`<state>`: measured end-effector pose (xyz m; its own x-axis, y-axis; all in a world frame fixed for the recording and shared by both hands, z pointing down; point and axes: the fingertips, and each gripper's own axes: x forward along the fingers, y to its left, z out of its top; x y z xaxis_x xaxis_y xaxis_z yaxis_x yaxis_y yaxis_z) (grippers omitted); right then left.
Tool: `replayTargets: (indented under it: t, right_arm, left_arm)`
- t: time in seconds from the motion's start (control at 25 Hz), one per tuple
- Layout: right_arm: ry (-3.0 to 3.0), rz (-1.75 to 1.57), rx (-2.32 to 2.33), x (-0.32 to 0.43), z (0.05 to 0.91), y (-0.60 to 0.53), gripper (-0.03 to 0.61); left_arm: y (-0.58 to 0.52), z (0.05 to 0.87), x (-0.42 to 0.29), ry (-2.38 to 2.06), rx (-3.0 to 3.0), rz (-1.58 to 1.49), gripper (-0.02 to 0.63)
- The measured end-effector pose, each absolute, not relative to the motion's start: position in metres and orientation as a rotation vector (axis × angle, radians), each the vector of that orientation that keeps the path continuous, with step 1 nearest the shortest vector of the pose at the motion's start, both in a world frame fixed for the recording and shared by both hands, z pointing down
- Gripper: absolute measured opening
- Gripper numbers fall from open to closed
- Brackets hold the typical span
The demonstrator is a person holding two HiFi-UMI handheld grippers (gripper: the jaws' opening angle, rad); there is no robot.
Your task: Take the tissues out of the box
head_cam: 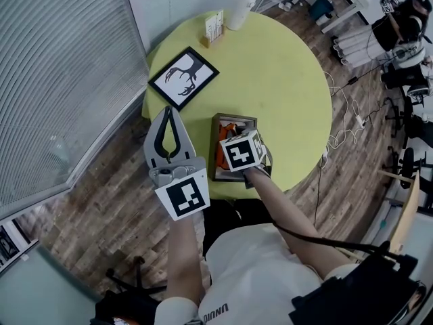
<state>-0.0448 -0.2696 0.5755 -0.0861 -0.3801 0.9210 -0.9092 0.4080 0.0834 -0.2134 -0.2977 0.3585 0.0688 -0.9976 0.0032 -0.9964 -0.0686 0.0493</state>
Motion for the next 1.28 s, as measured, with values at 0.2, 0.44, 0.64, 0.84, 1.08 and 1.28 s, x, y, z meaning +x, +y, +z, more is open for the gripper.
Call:
replayTargets:
  t: [0.2, 0.44, 0.64, 0.84, 1.08, 1.28]
  right_arm:
    - [-1.702, 0.680, 1.154, -0.044, 0.572, -0.268, 0.029]
    - [-1.761, 0.710, 1.178, -0.046, 0.564, -0.265, 0.023]
    - [-1.791, 0.713, 1.211, -0.044, 0.553, -0.262, 0.021]
    - [-1.832, 0.706, 1.227, -0.045, 0.541, -0.259, 0.021]
    - [-1.886, 0.694, 1.248, -0.046, 0.525, -0.260, 0.021]
    - [-1.909, 0.679, 1.273, -0.046, 0.514, -0.259, 0.021]
  left_arm:
    - [-0.296, 0.360, -0.216, -2.127, 2.252, -0.051, 0.012]
    - [-0.293, 0.361, -0.215, -2.138, 2.254, -0.034, 0.012]
    - [-0.288, 0.359, -0.212, -2.140, 2.259, -0.032, 0.012]
    - [-0.281, 0.354, -0.208, -2.148, 2.267, -0.040, 0.012]
    - [-0.274, 0.353, -0.209, -2.163, 2.265, -0.034, 0.012]
    - [-0.269, 0.350, -0.211, -2.170, 2.266, -0.043, 0.012]
